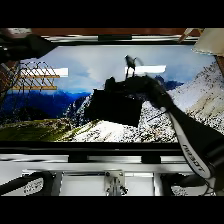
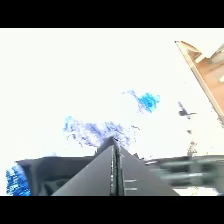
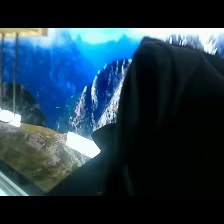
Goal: Fold the shirts.
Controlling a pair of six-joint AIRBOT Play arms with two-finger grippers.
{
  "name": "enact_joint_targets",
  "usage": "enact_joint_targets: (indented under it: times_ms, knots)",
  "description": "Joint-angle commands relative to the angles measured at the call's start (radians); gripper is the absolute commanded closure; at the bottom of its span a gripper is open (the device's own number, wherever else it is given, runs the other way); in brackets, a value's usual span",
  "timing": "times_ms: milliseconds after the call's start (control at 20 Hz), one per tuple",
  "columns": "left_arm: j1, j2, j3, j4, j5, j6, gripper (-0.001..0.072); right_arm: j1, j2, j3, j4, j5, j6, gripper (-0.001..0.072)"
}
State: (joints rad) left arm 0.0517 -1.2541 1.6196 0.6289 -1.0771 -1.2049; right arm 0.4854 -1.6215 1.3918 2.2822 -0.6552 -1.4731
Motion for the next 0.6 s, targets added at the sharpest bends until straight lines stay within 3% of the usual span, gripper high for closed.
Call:
enact_joint_targets:
  times_ms: [0,50,150,450,550]
  knots:
    - [0.051,0.079,-0.002,0.023,-0.11,-0.005,0.068,0.074,-0.123,0.001,0.043,0.134,0.064,0.013]
    - [0.047,0.08,-0.003,0.023,-0.13,-0.004,0.068,0.069,-0.117,0.001,0.041,0.121,0.064,0.0081]
    - [0.041,0.08,-0.013,0.023,-0.137,-0.004,0.068,0.021,-0.076,0.001,-0.028,0.017,0.063,0.0081]
    - [0.035,0.079,-0.016,0.024,-0.136,0.007,0.068,-0.293,0.069,0.001,-0.465,-0.562,0.088,0.0082]
    - [0.035,0.079,-0.016,0.024,-0.135,0.008,0.068,-0.387,0.058,-0.043,-0.453,-0.674,0.049,0.0081]
